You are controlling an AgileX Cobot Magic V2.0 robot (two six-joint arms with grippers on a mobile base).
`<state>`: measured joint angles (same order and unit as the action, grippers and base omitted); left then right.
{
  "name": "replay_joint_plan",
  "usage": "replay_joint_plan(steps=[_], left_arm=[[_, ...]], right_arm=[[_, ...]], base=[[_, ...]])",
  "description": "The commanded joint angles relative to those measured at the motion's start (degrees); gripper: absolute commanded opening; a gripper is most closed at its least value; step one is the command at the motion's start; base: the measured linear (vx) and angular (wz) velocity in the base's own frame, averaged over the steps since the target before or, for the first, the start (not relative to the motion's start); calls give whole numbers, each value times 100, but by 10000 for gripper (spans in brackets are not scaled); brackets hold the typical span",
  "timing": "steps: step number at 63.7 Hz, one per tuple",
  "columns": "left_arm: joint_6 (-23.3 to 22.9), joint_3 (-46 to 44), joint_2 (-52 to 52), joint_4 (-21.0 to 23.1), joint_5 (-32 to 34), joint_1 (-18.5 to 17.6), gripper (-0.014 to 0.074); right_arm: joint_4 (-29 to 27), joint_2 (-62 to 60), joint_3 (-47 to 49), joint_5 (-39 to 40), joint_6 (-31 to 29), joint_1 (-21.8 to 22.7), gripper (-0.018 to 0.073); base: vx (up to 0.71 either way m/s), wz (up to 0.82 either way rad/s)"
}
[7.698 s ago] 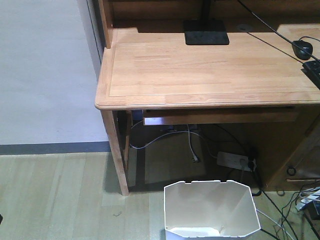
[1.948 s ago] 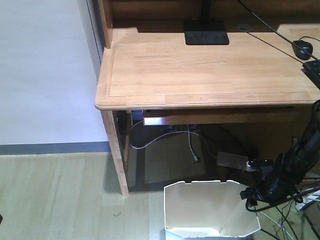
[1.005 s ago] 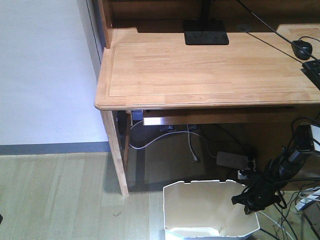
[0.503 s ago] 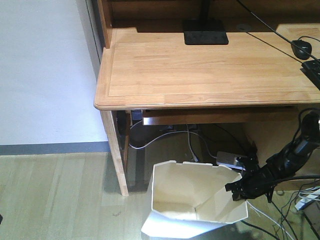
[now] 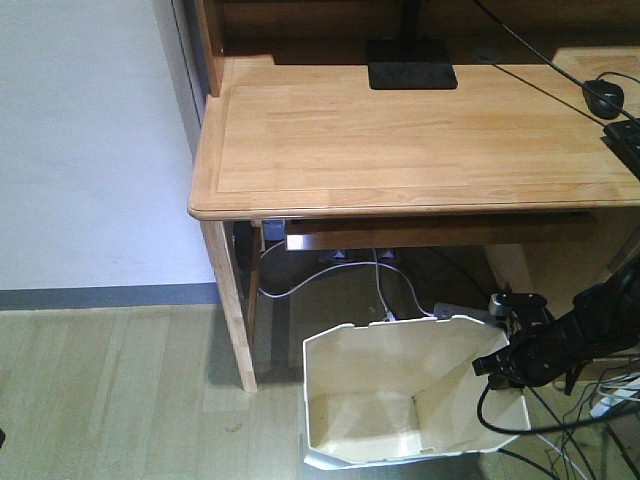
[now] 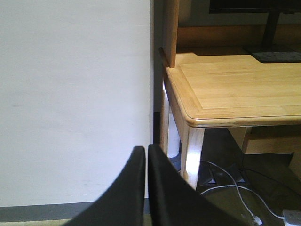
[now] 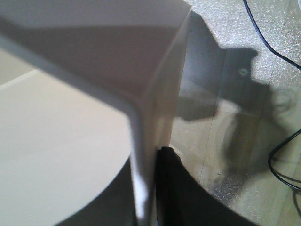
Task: Move trash bin to bedside with robot
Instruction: 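Close the right gripper on the bin rim and pull it out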
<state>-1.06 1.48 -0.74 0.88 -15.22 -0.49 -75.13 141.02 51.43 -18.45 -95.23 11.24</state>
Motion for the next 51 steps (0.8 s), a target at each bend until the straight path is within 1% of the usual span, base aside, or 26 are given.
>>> replay_joint_plan(steps=[1, 6, 12, 25, 51], left_arm=[[-25, 107, -81, 18, 397, -17, -6], [-25, 107, -81, 18, 397, -17, -6], [-25, 107, -81, 18, 397, -17, -6], [-25, 107, -81, 18, 397, -17, -6], [-25, 107, -81, 18, 397, -17, -6]], right_arm=[[0, -843, -235, -1267, -87, 6, -5], [115, -1078, -379, -1192, -87, 6, -5], [109, -1220, -444, -1258, -45, 6, -5], [114, -1220, -452, -1592, -17, 6, -5], [114, -1220, -452, -1592, -17, 6, -5]], base=[[0, 0], [0, 0], [0, 0], [0, 0], [0, 0]])
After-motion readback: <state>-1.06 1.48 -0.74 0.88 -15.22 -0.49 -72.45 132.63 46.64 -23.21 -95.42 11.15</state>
